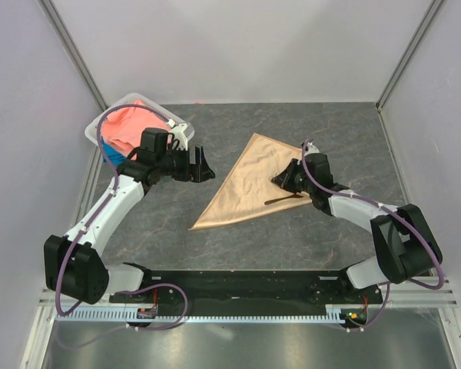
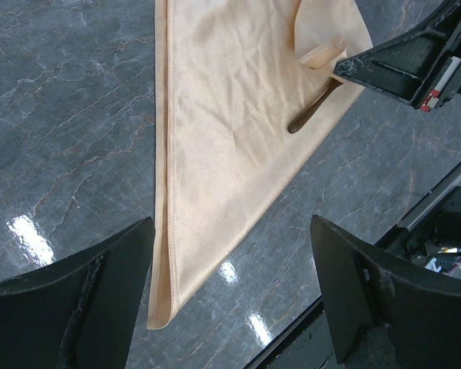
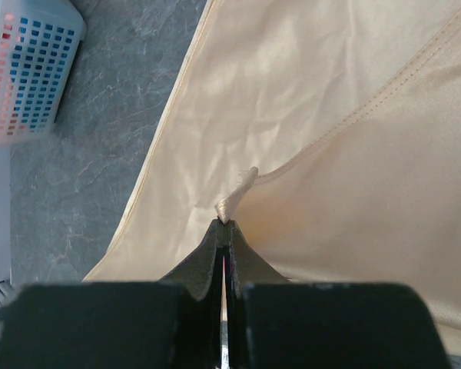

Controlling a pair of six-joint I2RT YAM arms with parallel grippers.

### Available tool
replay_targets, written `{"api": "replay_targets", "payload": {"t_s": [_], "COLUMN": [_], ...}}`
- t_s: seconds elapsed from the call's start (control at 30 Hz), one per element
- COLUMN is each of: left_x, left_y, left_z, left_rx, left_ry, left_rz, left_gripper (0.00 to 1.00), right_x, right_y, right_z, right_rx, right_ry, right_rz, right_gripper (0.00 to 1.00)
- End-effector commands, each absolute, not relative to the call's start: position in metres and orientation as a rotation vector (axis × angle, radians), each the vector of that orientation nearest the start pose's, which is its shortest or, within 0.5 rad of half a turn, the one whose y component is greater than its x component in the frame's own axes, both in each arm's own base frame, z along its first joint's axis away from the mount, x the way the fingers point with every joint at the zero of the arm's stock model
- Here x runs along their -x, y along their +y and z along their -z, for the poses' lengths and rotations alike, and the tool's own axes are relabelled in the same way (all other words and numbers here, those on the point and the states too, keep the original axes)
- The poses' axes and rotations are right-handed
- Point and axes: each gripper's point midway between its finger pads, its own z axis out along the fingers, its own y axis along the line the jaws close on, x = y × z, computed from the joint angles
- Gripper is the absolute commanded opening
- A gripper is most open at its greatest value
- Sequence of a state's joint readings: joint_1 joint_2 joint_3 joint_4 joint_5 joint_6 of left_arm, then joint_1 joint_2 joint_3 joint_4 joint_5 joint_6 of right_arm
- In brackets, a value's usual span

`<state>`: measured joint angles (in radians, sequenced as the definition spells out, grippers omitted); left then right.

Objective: Fold the napkin, place the utensils inside, and roll it up
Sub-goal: Fold the napkin

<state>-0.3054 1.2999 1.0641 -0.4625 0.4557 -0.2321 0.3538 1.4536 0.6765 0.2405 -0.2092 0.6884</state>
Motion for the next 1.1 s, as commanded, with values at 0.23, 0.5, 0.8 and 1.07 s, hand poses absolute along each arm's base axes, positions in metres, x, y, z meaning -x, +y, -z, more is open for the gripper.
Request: {"api": "replay_targets", "payload": {"t_s": [0.23,0.5,0.8,1.07], "left_x": [-0.307,-0.307,-0.308,-0.314], "left_y": [-0.191,-0.192,-0.191,-0.182], "left_z": [-0.208,-0.208,-0.205,-0.186], "left_rx": [-0.387,-0.386,-0.378,-0.287], "left_ry": [2.215,2.217,2.224,2.279], "left_rz": [0.817,0.819,0.812,0.744], "left_gripper": [0.89,0.89,0.89,0.92], "right_x": [-0.347,-0.333,-0.317,-0.308], "right_y": [0.223,0.233,0.245,0.251], "right_z": [-0.100,-0.084,-0.065,-0.095], "right_rx": [-0.205,-0.171,-0.113,0.017], "right_ry": [2.182,2.228,2.279,2.242], "right_rz": [-0.851,-0.835,-0.824,-0.854], "right_gripper": [0.00,0.00,0.23,0.72]}}
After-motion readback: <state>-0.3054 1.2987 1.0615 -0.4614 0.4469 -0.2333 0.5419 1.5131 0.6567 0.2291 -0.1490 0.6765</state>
